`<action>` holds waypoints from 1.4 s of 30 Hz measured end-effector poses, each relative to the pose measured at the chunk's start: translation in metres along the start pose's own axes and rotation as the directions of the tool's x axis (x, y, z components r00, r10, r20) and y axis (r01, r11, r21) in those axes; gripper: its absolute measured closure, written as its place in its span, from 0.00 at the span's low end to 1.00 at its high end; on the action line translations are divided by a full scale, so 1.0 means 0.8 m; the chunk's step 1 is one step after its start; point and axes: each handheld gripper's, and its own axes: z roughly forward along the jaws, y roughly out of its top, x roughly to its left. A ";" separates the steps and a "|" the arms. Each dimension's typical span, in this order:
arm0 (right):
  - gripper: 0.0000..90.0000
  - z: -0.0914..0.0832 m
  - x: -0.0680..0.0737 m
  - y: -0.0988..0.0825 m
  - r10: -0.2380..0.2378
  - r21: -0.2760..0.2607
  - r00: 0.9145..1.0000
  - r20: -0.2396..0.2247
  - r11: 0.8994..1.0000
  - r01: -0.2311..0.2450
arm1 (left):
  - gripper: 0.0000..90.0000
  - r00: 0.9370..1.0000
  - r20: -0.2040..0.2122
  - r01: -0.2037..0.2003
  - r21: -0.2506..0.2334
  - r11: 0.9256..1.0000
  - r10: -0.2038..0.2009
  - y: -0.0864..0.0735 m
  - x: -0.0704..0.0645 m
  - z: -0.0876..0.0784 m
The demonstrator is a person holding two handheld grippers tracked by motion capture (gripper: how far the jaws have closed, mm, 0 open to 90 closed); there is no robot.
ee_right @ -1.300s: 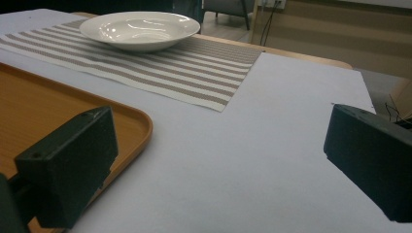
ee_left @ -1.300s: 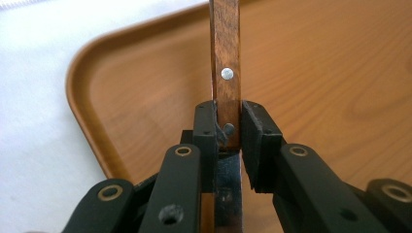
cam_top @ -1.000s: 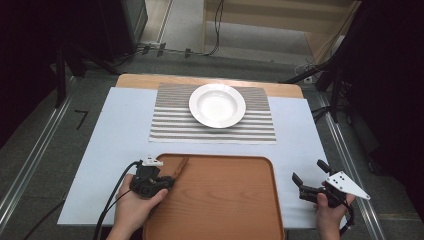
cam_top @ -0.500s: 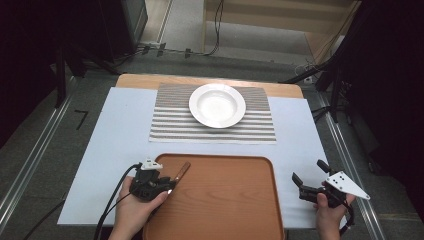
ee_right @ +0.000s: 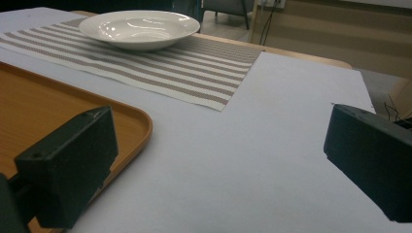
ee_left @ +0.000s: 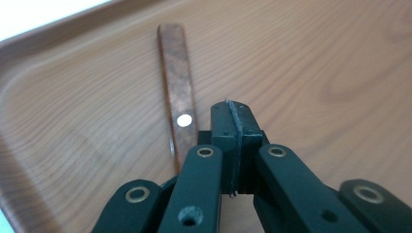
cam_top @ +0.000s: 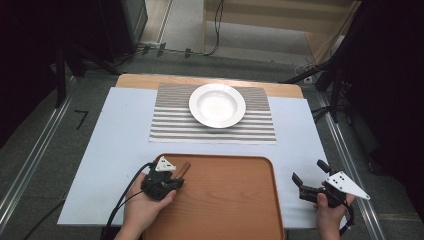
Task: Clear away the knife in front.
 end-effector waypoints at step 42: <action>0.00 0.001 0.001 0.000 -0.004 0.004 1.000 0.003 1.000 0.004 | 0.35 0.998 0.035 -0.030 -0.318 0.948 0.043 -0.028 0.035 -0.059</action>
